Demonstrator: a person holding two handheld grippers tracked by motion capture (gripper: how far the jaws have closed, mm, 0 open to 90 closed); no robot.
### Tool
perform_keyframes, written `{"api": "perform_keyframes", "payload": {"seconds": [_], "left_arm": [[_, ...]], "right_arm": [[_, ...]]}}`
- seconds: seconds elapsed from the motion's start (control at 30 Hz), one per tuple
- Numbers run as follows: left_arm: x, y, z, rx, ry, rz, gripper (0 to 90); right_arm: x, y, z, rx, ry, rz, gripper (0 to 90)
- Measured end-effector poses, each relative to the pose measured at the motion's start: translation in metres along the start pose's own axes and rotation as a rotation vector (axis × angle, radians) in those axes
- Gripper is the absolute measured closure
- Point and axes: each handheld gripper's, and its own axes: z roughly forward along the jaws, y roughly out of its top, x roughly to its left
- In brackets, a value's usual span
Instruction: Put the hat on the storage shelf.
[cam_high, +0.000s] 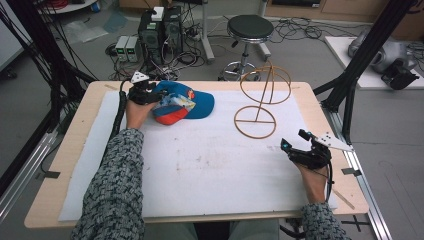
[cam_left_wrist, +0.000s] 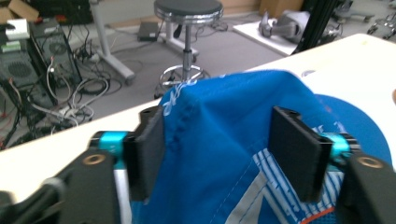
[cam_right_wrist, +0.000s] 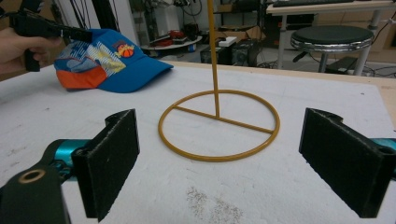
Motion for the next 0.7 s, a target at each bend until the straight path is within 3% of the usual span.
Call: {"api": "perform_keyframes", "payload": {"seconds": [0.13,0.3,0.47,0.7], "left_arm": [[0.002,0.001,-0.002,0.002,-0.012,-0.006,58.2],[0.000,0.006,-0.007,-0.011,-0.033,0.034,86.9],[-0.003,0.012,-0.012,-0.009,-0.049,0.068,89.0],[-0.010,0.032,-0.027,-0.035,-0.078,0.056,89.4]], "right_arm": [[0.000,0.000,0.000,-0.001,-0.001,-0.008,11.4],[0.000,0.000,0.001,-0.001,0.000,-0.006,11.5],[0.001,0.000,0.001,0.002,0.000,-0.004,11.5],[0.001,0.001,0.001,-0.004,-0.001,-0.006,11.5]]}}
